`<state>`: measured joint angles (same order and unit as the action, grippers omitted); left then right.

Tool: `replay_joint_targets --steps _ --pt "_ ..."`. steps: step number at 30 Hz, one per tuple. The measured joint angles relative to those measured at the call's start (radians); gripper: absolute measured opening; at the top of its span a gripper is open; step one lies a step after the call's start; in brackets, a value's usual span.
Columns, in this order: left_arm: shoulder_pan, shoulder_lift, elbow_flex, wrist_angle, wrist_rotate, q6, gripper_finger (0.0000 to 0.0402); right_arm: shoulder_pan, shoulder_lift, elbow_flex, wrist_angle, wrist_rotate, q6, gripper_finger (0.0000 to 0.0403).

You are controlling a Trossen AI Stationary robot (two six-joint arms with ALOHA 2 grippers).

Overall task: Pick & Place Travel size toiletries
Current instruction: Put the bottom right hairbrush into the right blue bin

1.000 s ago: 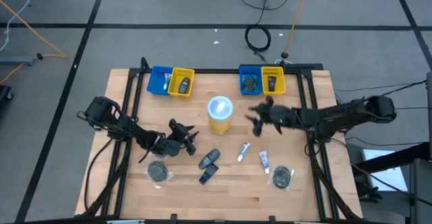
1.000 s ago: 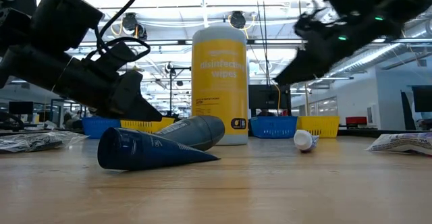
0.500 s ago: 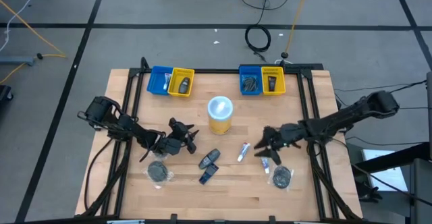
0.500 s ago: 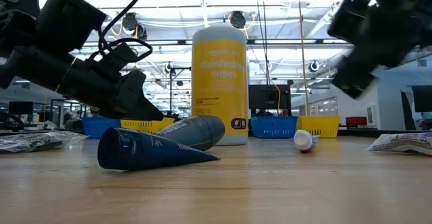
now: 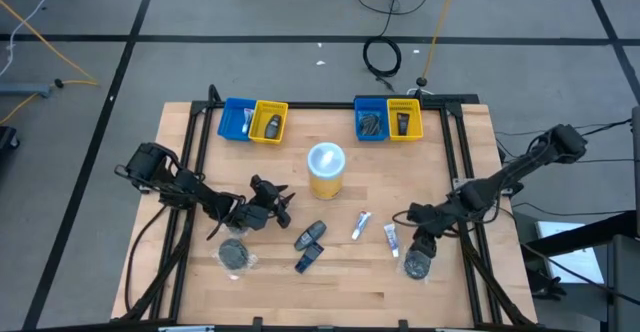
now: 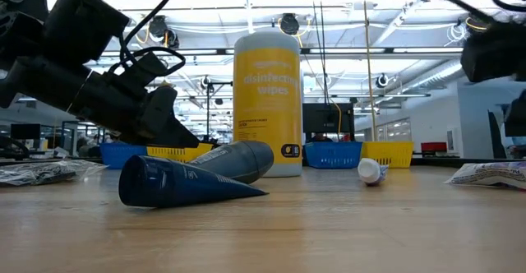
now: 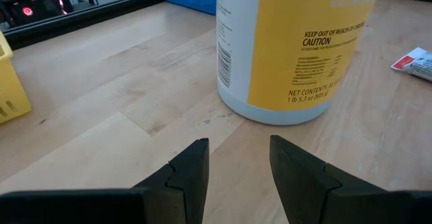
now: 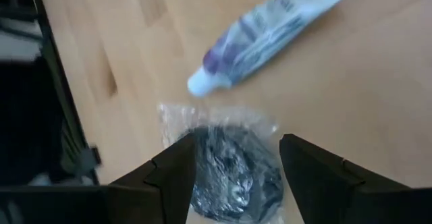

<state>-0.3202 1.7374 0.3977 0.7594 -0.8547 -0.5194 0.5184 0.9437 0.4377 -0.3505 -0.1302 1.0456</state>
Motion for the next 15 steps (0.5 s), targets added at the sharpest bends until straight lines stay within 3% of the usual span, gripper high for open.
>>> replay_joint_targets --steps 9,15 --pt "0.000 0.000 0.000 -0.001 0.001 -0.011 0.0152 0.088 0.063 -0.085 0.214 0.055 -0.168 0.0187" --pt "0.000 0.000 0.000 0.000 0.008 -0.011 0.0152 0.130 0.128 -0.108 0.229 0.067 -0.311 0.0155"
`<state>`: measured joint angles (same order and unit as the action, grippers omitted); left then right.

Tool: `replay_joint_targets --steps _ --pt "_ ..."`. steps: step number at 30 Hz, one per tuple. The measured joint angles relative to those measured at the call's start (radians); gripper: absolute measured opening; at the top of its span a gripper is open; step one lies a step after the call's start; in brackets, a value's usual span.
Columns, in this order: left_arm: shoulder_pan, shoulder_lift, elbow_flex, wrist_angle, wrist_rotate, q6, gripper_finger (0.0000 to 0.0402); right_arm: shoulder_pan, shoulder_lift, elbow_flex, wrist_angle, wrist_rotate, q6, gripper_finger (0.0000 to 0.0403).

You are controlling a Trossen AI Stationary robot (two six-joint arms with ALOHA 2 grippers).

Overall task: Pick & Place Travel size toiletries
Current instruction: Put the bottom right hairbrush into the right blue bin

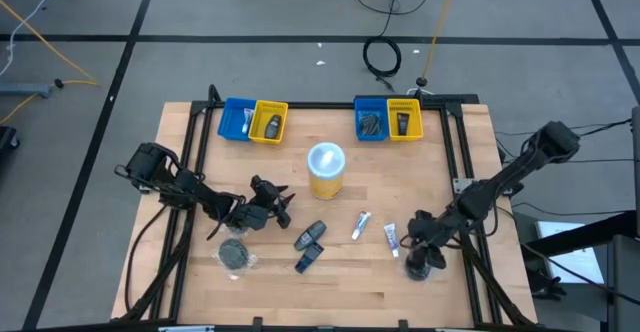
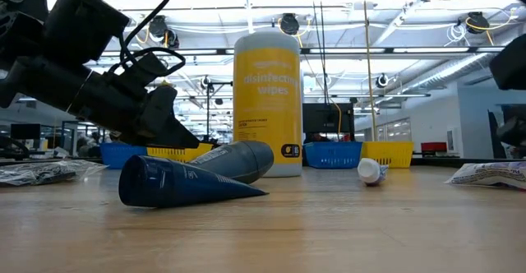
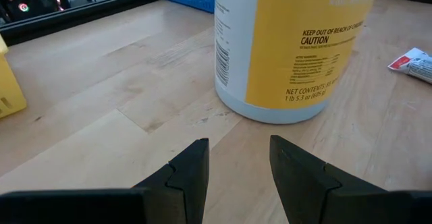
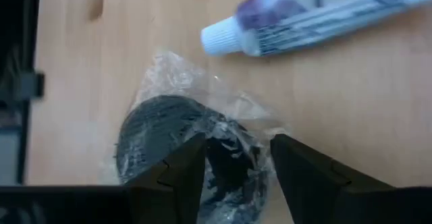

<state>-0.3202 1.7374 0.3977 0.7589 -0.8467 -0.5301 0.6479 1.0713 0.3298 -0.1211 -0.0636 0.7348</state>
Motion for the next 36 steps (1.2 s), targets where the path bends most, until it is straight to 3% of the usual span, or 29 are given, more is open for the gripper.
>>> replay_joint_targets --steps 5,10,15,23,29,36 --pt "0.000 0.000 0.000 0.000 0.000 0.000 0.0152 0.009 0.025 -0.001 -0.003 0.048 -0.161 0.0088" --pt "0.002 0.000 0.000 0.000 0.000 0.000 0.0152 0.009 0.026 -0.001 -0.004 0.061 -0.222 0.0009" --pt "0.008 0.000 0.000 0.000 0.000 0.001 0.0152 0.006 -0.006 0.011 -0.048 0.063 -0.150 0.0006" --pt "0.012 0.000 0.000 0.001 -0.001 0.004 0.0152 0.006 -0.172 0.139 -0.260 0.109 -0.031 0.0001" --pt "0.012 0.000 0.000 0.001 -0.001 0.004 0.0152 -0.036 -0.260 0.181 -0.186 0.346 -0.078 0.0001" --pt "0.011 -0.004 0.000 0.001 -0.001 0.025 0.0152 -0.219 -0.233 0.181 -0.075 0.570 -0.242 0.0001"
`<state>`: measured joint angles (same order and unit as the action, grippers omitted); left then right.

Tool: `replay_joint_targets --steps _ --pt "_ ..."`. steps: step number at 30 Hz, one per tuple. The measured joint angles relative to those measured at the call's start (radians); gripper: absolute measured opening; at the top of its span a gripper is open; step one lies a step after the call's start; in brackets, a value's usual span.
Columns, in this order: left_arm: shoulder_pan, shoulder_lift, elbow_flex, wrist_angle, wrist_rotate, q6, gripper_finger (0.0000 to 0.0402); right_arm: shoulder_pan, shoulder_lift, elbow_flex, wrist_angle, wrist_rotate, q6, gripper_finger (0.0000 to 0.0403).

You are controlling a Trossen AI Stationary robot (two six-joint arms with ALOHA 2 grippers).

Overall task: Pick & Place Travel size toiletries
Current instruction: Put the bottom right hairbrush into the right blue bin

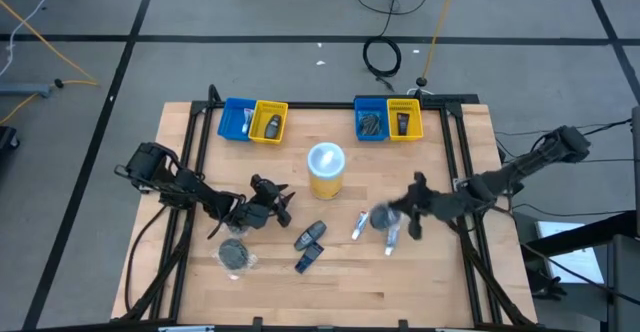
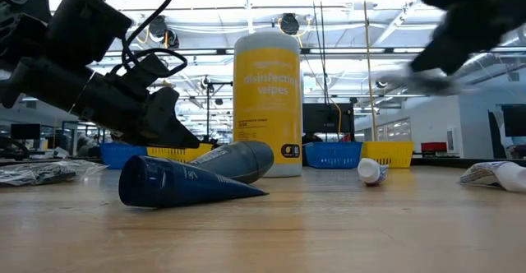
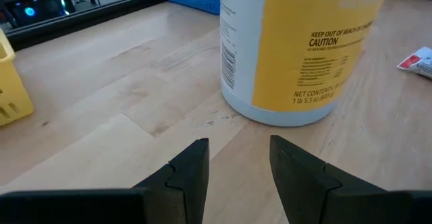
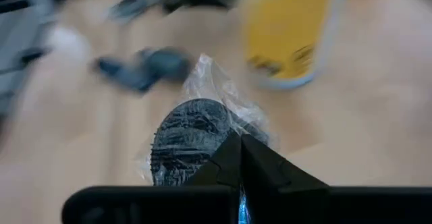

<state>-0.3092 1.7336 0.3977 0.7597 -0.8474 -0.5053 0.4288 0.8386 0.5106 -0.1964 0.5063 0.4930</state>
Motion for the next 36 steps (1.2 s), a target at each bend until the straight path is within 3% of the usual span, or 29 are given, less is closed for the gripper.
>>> replay_joint_targets --steps 5,8,15,18,22,26,32,36 --pt "-0.040 -0.131 0.000 -0.019 -0.020 0.135 0.0152 -0.148 0.073 0.000 0.146 0.253 -0.123 0.0001" --pt "-0.077 -0.272 0.000 -0.114 -0.125 0.212 0.0152 -0.245 0.112 0.000 0.206 0.368 -0.125 0.0001" --pt "-0.136 -0.623 0.000 -0.369 -0.517 0.349 0.0152 -0.443 0.195 0.000 0.444 0.381 -0.299 0.0000" --pt "-0.100 -0.734 0.000 -0.389 -0.567 0.445 0.0152 -0.519 0.232 0.000 0.548 0.345 -0.363 0.0000" --pt "0.003 -0.815 0.000 -0.422 -0.507 0.517 0.0152 -0.657 0.294 0.000 0.627 0.227 -0.347 0.0000" --pt "0.130 -0.834 0.000 -0.509 -0.360 0.467 0.0152 -0.787 0.395 0.000 0.726 0.150 -0.290 0.0000" --pt "0.274 -0.790 0.000 -0.616 -0.035 0.338 0.0152 -0.878 0.582 0.000 0.889 0.168 -0.197 0.0000" --pt "0.309 -0.749 0.000 -0.600 0.053 0.352 0.0152 -0.907 0.700 0.000 1.012 0.172 -0.138 0.0000"
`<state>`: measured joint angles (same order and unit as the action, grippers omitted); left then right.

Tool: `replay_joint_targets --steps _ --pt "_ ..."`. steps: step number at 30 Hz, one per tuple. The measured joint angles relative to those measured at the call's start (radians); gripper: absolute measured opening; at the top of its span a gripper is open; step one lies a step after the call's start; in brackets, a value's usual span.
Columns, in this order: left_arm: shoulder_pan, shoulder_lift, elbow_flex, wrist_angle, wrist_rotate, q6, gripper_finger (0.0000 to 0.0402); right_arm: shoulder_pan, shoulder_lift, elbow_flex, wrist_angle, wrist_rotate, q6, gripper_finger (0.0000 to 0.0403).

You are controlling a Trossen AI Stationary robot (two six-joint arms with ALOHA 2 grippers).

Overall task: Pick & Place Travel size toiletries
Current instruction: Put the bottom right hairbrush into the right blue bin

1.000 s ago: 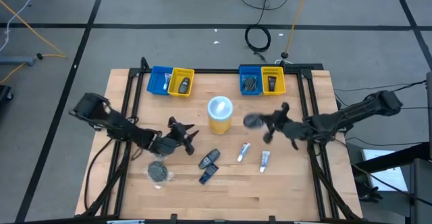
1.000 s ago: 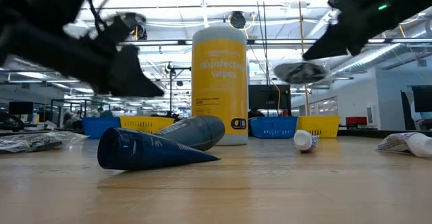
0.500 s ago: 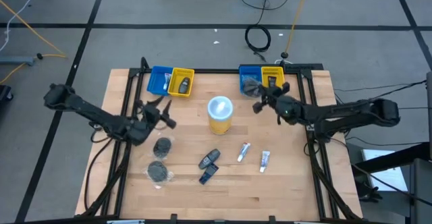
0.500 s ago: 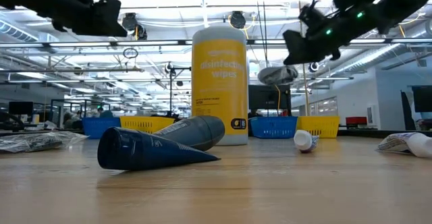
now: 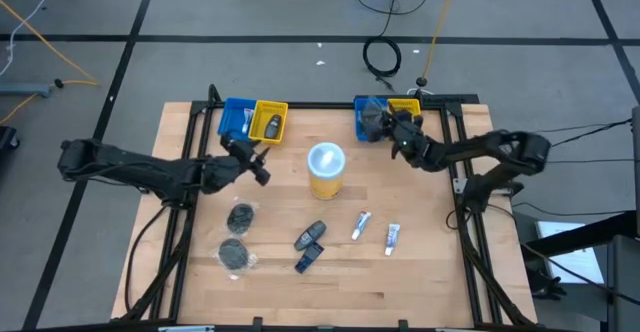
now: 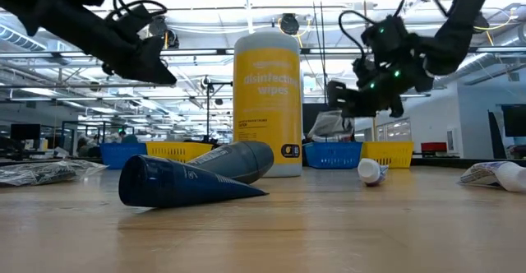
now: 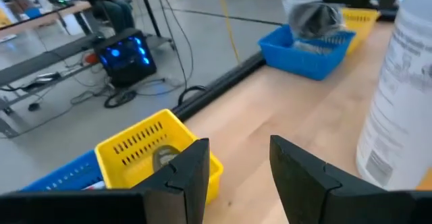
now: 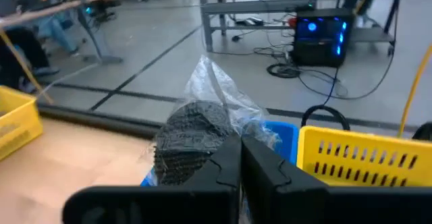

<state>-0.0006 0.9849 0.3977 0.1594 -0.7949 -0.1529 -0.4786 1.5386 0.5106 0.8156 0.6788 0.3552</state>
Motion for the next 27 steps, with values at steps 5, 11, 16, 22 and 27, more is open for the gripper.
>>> replay_joint_targets --steps 5,11,16,22,27 --pt "0.008 0.048 0.000 0.000 0.010 0.000 0.0152 -0.027 0.086 0.000 0.064 0.002 0.069 0.0000" --pt "0.007 0.086 0.000 0.003 0.011 -0.008 0.0152 -0.040 0.098 0.000 0.064 -0.002 0.123 0.0009" --pt "0.007 0.091 0.000 0.004 0.026 -0.014 0.0152 -0.045 0.098 0.000 0.067 -0.062 0.151 0.0051" --pt "0.007 0.091 0.000 0.003 0.068 -0.014 0.0152 -0.051 0.098 0.000 0.071 -0.133 0.158 0.0130" --pt "0.006 0.091 0.000 0.003 0.088 -0.014 0.0152 -0.051 0.076 0.000 0.050 -0.156 0.096 0.0164"
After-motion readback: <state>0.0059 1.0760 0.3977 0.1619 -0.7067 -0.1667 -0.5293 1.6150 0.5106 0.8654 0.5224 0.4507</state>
